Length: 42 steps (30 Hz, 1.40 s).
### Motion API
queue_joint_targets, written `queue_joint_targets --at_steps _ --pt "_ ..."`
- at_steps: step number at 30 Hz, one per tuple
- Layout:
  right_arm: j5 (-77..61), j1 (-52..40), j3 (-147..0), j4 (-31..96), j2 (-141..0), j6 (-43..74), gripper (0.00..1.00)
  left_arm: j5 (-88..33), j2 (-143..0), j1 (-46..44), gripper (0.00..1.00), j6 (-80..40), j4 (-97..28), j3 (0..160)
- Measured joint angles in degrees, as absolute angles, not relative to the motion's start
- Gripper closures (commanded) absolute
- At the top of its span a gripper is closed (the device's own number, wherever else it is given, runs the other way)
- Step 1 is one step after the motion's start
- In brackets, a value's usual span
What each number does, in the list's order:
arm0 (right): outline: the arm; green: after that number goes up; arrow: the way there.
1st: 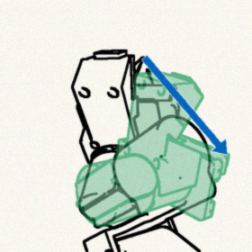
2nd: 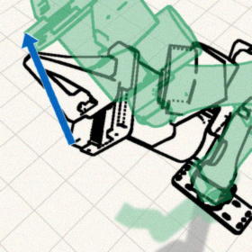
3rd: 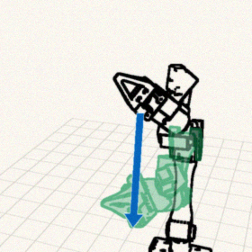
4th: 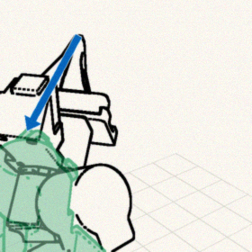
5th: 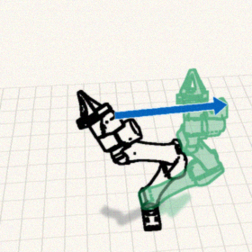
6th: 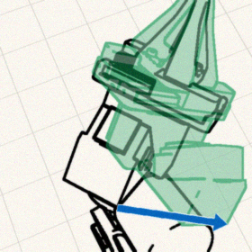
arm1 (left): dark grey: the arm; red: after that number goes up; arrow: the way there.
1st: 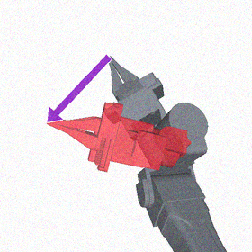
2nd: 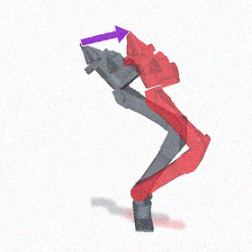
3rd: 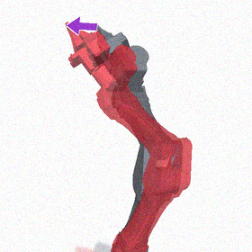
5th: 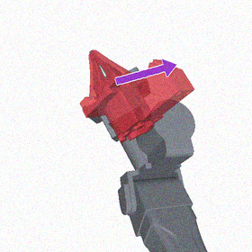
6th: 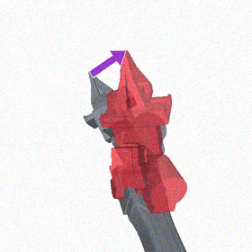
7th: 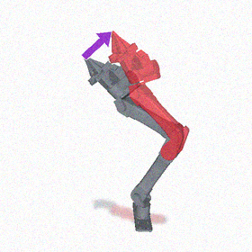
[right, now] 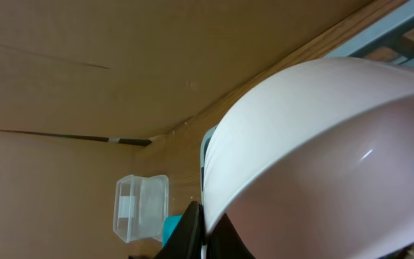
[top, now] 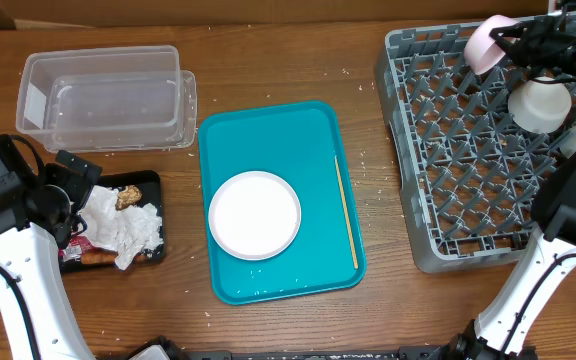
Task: Sort waste into correct bins and load items into the dishwasher
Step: 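Lower the pink bowl into the rack with the right gripper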
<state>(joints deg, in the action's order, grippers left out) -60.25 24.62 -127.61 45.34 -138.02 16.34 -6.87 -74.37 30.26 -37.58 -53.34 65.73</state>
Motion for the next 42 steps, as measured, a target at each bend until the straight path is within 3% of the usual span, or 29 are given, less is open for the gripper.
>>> queue_joint_targets --at_steps 17,32,42 --pt "-58.8 27.2 -127.8 47.1 -137.8 18.2 0.96 -6.9 -74.4 30.3 0.00 -37.6 -53.3 65.7" --pt "-74.0 27.6 -127.8 38.2 -137.4 20.3 0.96 -6.9 -74.4 30.3 0.00 -37.6 -53.3 65.7" --pt "-72.1 23.4 -127.8 38.2 -137.2 19.2 0.96 -6.9 -74.4 30.3 0.00 -37.6 -53.3 65.7"
